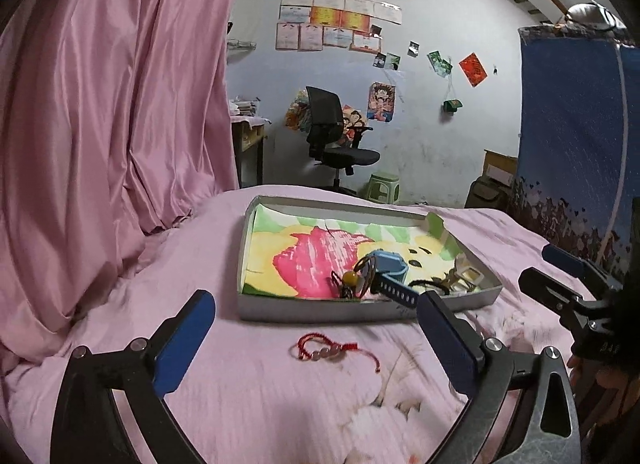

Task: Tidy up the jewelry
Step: 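Withdraw both open tools from the tray toward the red bead bracelet and silver rings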

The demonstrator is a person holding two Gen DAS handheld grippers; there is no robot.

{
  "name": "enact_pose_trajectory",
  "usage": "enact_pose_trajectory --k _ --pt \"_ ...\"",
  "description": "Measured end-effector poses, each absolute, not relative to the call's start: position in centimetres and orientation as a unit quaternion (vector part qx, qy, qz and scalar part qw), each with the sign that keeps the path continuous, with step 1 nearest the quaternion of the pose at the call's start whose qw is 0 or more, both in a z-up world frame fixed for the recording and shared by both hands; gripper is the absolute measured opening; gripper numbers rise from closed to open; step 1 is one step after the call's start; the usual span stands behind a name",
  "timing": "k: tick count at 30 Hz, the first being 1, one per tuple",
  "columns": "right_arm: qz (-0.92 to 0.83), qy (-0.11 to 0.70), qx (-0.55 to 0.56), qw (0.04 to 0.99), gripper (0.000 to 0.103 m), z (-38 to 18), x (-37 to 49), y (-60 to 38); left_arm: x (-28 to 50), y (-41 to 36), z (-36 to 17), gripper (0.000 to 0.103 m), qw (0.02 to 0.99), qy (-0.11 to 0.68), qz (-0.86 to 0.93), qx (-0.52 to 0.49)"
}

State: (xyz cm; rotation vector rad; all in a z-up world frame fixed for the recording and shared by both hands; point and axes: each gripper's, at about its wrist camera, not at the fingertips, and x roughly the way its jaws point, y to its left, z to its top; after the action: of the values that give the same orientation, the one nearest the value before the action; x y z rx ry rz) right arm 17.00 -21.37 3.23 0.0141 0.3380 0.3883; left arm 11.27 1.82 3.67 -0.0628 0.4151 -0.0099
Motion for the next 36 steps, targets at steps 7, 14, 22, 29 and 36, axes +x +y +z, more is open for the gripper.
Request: enact_pose_trajectory --k 7,14,22,29,36 --pt "0.199 0.183 0.007 0.963 0.101 2.6 15.8 -21.5 10.5 2.3 3.0 0.103 0.976 0.213 -0.009 -0.033" --pt "0.211 0.222 0.002 0.952 0.101 1.1 15.6 -21.7 10.9 2.9 1.9 0.103 0.967 0.251 -0.020 -0.029" --pt "0.228 0.294 -0.013 0.928 0.101 -1.0 16.6 -21.0 12.8 3.1 0.2 0.103 0.946 0.321 -0.030 -0.029" --pt "0.243 0.340 -0.021 0.908 0.101 -2.6 17.2 -20.3 14.5 3.9 -0.8 0.103 0.927 0.367 -0.037 -0.064" --pt "0.253 0.355 -0.023 0.900 0.101 -3.5 17.4 -19.8 16.1 3.6 -1.5 0.102 0.920 0.383 -0.046 -0.065"
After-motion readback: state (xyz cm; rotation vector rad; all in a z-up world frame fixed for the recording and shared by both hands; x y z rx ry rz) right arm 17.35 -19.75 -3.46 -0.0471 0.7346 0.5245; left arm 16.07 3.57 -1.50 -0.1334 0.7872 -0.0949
